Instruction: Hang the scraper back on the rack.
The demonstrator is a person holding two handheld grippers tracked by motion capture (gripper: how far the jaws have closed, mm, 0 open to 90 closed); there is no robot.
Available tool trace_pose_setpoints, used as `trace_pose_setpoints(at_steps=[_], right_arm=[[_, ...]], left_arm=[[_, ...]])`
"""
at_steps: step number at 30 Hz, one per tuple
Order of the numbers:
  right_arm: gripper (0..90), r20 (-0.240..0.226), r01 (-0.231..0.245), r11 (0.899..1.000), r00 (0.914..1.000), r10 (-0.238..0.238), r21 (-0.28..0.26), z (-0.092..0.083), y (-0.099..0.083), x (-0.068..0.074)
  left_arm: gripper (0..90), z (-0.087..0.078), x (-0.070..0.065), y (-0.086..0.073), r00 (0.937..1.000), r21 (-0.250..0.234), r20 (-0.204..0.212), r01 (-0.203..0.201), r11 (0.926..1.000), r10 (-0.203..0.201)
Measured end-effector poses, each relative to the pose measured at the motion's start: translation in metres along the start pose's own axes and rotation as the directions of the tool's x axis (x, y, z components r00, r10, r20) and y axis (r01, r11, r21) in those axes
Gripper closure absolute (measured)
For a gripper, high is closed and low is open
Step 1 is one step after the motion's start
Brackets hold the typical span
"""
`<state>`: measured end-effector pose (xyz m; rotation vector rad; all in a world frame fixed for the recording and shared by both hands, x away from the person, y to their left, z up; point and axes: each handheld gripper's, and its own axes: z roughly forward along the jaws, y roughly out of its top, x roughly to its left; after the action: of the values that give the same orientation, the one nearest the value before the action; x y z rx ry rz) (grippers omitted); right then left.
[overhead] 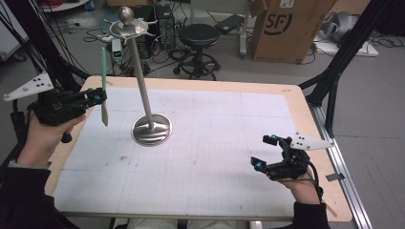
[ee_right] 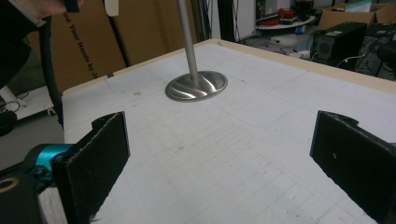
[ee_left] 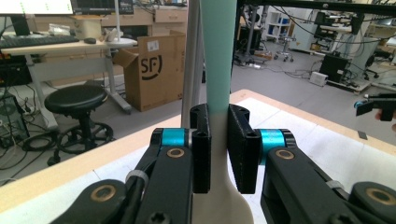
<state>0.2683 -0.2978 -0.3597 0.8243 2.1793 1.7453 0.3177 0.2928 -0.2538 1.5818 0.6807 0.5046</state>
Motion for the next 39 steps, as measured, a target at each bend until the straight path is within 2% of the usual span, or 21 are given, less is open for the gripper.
trace_pose_setpoints(at_steps=[4, 8, 11, 17, 29, 39], right_arm=[[3.7, -0.004, 0.001, 1.000, 1.0000, -0.001, 0.004, 0.001, 0.000, 0.000], [3.7, -0.002, 0.000, 1.000, 1.0000, 0.000, -0.003, -0.001, 0.000, -0.001], [3.7, 0.001, -0.005, 1.000, 1.0000, 0.005, -0.002, -0.002, -0.001, -0.001], [3.7, 0.001, -0.001, 1.000, 1.0000, 0.001, -0.005, -0.003, -0.001, -0.001], [3.7, 0.005, -0.005, 1.000, 1.0000, 0.005, -0.001, -0.004, -0.002, 0.000], [3.7, 0.006, -0.003, 1.000, 1.0000, 0.003, -0.005, -0.005, -0.002, -0.002]], left_arm=[[80.2, 0.002, -0.001, 0.009, 0.9998, 0.004, -0.007, -0.021, 0.9998, 0.021], [80.2, 0.001, -0.001, 0.014, 0.9994, -0.015, -0.004, -0.033, 0.9993, 0.033], [80.2, 0.000, 0.001, 0.017, 0.9991, -0.012, -0.020, -0.037, 0.9993, 0.036], [80.2, -0.003, 0.007, 0.021, 0.9992, -0.046, -0.035, -0.019, 0.9988, 0.017], [80.2, 0.006, 0.011, 0.017, 0.9988, 0.000, -0.046, -0.017, 0.9998, 0.017], [80.2, 0.016, 0.009, 0.015, 0.9989, 0.013, -0.042, -0.019, 0.9997, 0.019]])
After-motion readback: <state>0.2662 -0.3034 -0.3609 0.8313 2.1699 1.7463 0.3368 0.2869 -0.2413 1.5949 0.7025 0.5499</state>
